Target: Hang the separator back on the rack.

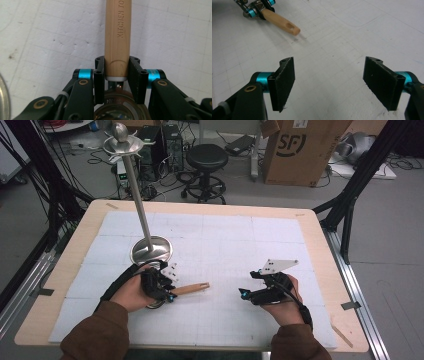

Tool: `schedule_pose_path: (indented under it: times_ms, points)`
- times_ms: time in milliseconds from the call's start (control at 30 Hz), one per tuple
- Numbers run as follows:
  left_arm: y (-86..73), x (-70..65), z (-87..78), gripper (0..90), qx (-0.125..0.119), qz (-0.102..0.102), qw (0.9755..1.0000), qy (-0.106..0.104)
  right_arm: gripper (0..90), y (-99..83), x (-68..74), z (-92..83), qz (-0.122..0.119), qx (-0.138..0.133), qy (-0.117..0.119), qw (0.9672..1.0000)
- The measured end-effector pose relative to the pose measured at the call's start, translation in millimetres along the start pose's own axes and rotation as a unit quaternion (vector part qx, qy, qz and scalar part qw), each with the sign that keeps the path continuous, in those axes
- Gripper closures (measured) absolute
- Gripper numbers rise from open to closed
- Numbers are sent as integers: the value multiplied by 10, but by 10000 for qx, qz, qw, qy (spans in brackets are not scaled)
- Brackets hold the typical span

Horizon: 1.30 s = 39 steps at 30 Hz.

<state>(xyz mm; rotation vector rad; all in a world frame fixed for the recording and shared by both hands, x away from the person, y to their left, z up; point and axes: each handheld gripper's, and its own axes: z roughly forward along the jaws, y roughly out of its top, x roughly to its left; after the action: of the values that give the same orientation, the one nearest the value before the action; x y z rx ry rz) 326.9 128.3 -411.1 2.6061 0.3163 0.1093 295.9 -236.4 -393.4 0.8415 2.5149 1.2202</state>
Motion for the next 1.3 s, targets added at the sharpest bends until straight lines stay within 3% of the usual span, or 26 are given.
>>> schedule_pose_path:
  times_ms: [333, 633, 733, 1033, 1300]
  points:
    - [-37, -8, -205, 694, -559, -63, 9984, 69, 248, 2, 5, 1, 2, -5, 7, 10000]
    - [-100, 9, -430, 693, -1092, -174, 9937, 166, 248, 2, 1, 4, -3, -15, 12, 10000]
    - [-139, 18, -512, 694, -1315, -303, 9907, 153, 248, 3, 1, 5, -10, -19, 14, 10000]
    - [-209, 27, -782, 694, -1875, -414, 9813, 141, 247, 6, 10, 21, -15, 15, 21, 10000]
    - [-301, 51, -1076, 694, -2182, -519, 9736, 420, 247, 11, 14, 28, -23, 5, 38, 10000]
